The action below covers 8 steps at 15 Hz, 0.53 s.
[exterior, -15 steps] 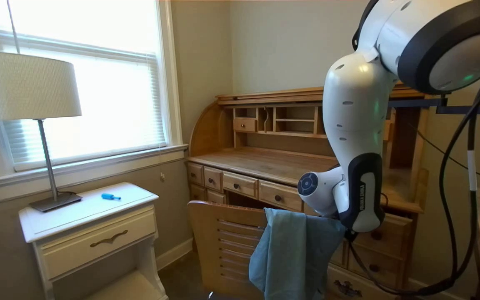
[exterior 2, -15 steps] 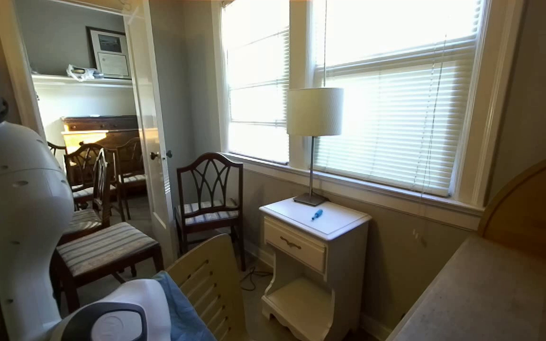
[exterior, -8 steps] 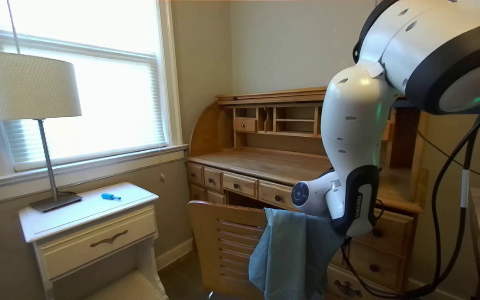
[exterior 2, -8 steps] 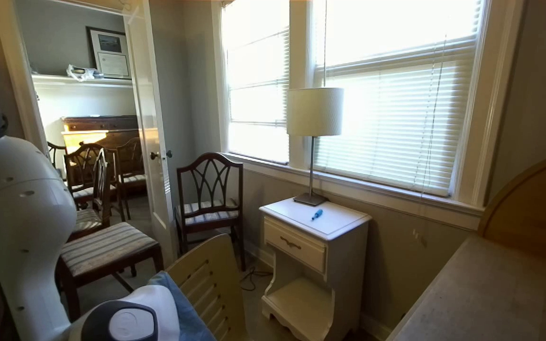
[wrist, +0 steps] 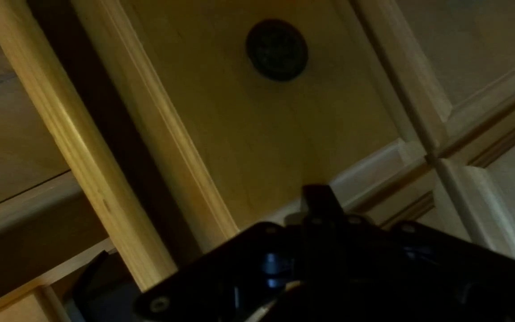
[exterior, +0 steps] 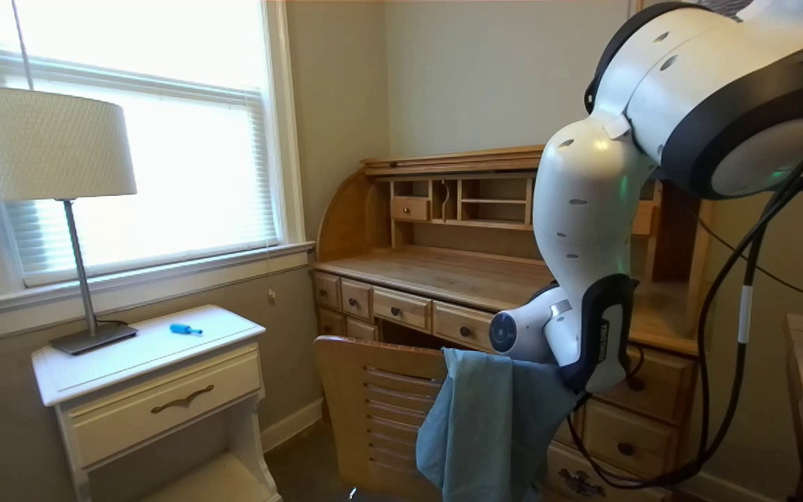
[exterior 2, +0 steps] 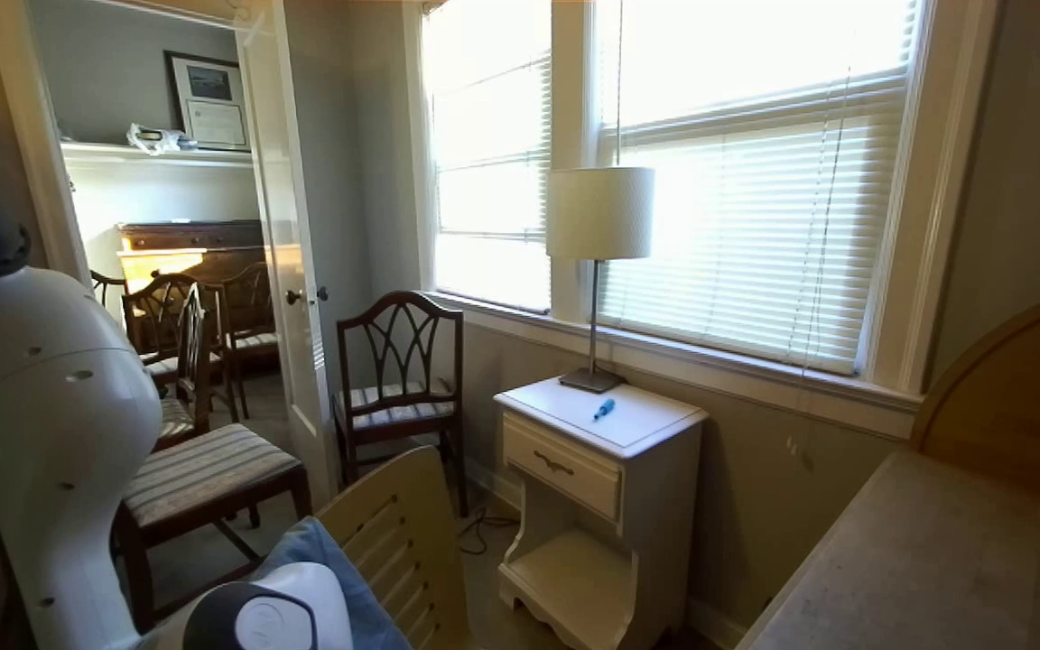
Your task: Close the drawer
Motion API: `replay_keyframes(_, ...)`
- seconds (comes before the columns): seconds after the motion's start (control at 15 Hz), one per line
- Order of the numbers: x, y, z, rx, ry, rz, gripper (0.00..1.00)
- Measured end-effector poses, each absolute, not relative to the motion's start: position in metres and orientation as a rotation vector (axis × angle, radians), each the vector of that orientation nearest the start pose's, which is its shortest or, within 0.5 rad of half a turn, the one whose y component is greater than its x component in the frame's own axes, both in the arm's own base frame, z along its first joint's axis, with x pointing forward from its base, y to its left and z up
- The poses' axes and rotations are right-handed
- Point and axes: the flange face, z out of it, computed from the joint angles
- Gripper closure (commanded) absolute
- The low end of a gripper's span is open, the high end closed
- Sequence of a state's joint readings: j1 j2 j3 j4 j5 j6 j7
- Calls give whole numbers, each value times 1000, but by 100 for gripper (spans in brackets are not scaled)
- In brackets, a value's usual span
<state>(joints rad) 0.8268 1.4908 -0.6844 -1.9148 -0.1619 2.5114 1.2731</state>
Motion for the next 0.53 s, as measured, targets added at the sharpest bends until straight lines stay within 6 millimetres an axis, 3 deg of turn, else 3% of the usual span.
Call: replay_keyframes(0.53,459,-69,-121,1844,-778,193,100)
